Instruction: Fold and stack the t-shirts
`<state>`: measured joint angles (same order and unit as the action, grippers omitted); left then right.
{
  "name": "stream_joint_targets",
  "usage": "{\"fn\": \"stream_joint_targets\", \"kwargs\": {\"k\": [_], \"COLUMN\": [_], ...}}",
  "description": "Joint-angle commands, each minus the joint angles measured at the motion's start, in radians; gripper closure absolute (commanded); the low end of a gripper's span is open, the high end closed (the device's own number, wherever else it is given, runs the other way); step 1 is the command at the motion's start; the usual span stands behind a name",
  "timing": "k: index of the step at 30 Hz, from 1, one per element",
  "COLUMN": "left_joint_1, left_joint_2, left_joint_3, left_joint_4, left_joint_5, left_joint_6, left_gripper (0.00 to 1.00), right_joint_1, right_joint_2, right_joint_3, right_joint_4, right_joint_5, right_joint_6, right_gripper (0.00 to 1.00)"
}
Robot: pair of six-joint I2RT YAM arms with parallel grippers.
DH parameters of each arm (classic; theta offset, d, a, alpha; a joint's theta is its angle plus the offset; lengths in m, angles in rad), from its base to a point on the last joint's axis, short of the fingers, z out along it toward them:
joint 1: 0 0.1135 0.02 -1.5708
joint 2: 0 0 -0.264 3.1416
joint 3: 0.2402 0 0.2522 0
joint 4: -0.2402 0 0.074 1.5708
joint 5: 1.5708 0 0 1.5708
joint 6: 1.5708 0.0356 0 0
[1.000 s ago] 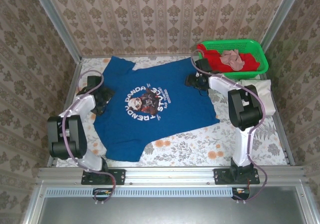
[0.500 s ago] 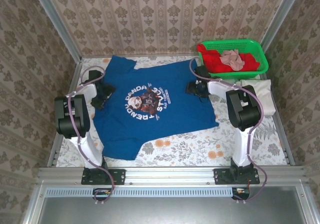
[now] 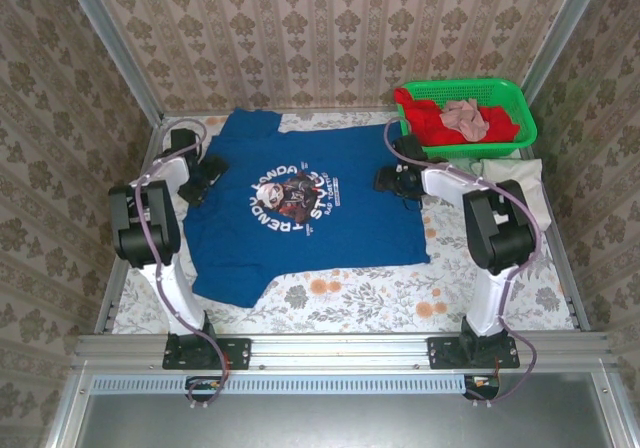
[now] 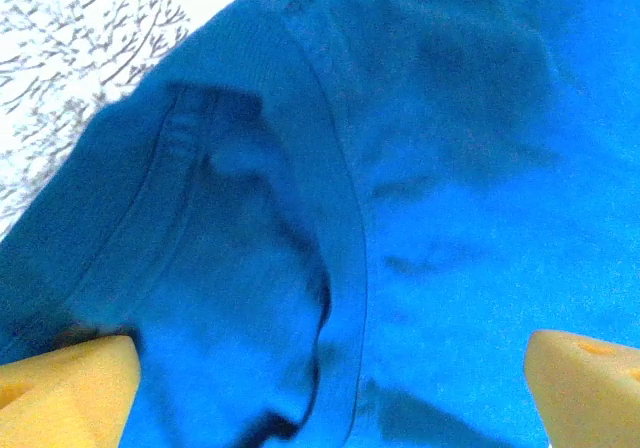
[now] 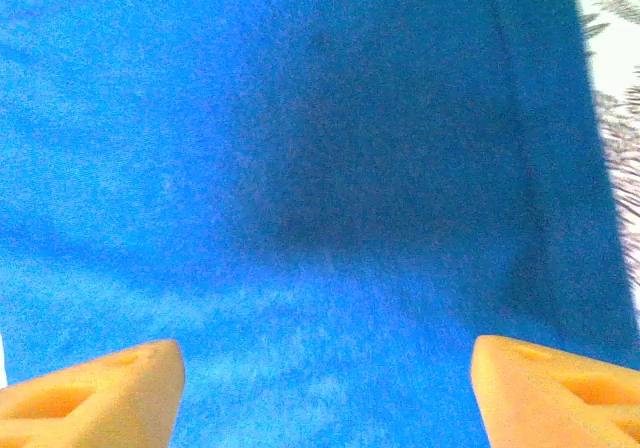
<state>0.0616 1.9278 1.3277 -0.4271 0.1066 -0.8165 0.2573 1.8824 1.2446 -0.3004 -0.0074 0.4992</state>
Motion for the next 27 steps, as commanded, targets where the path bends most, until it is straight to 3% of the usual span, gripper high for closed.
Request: {"fn": "stream_joint_targets", "kwargs": {"k": [1,8,14,17,21,27], "left_joint_1": [-0.025,-0.036,0.003,0.028,0.079,0.104], "left_joint_2": [-0.189,-0.581,-0.891,-1.000,-1.037,-0.909], "left_joint_3": [-0.063,-0.337,-0.507,-0.590,-0.690,-0.734], "left_joint_4": [-0.041,-0.185,-0.456,-0.549,-0.537,-0.502], "left_joint_5": [-0.039,-0.113,-0.133,-0.146,-0.091,0.029], "left_joint_6": [0.025,0.016,-0.023,-0.067,-0.034,0.011], "left_gripper": [0.00,0.00,0.00,0.06,0.18,0.41], "right_joint_1": [0.000,0.000,0.007,0.025,0.055,0.065], "right_joint_2": [-0.137,-0.321,-0.509,-0.580,-0.630,-0.646], "right_joint_3": [-0.042,-0.114,-0.202,-0.253,-0.324,-0.402], "right_joint_4": [-0.023,-0.132,-0.212,-0.230,-0.281,-0.269], "right_joint_5": [-0.004,-0.021,-0.067,-0.087,-0.103,-0.114], "right_joint_6": [-0.031,-0.109,-0.079,-0.056,-0.032,0.002], "right_gripper": [0.22,0.21,0.21,0.21,0.21,0.21]}}
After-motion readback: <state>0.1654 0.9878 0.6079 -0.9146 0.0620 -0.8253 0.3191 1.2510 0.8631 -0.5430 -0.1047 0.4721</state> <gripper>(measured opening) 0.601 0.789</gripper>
